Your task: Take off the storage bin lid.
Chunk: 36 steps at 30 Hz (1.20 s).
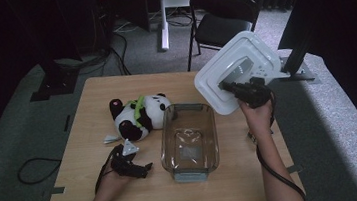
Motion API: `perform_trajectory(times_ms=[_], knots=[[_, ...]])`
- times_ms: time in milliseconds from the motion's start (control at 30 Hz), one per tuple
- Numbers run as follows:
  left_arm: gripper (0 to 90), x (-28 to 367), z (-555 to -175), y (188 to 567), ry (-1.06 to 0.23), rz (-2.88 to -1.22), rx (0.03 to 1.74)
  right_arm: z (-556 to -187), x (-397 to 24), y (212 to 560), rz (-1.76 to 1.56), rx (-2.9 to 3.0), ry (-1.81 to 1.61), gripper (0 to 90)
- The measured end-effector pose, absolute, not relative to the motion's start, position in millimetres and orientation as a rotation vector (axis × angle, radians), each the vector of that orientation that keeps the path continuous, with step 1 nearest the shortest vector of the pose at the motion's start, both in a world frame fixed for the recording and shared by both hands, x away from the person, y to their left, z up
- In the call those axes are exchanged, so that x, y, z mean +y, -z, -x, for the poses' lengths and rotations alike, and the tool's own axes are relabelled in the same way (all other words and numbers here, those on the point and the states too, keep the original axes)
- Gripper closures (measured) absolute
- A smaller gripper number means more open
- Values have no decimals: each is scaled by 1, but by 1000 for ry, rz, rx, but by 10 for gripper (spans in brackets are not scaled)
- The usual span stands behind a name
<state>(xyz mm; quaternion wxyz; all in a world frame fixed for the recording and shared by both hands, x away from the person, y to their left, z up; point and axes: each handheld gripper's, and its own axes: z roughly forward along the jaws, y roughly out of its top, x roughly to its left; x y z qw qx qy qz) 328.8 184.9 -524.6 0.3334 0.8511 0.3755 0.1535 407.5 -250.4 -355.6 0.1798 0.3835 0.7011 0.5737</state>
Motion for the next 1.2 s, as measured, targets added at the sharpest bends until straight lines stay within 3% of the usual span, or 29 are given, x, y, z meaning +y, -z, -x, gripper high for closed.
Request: perform_trajectory(times_ms=[533, 1200], knots=[[10, 185, -329, 525, -402, -2224, 979, -439, -264, 399, -1278, 1909, -1566, 854], [10, 185, -329, 525, -401, -2225, 978, -462, -247, 461, -1412, 1995, -1565, 853]])
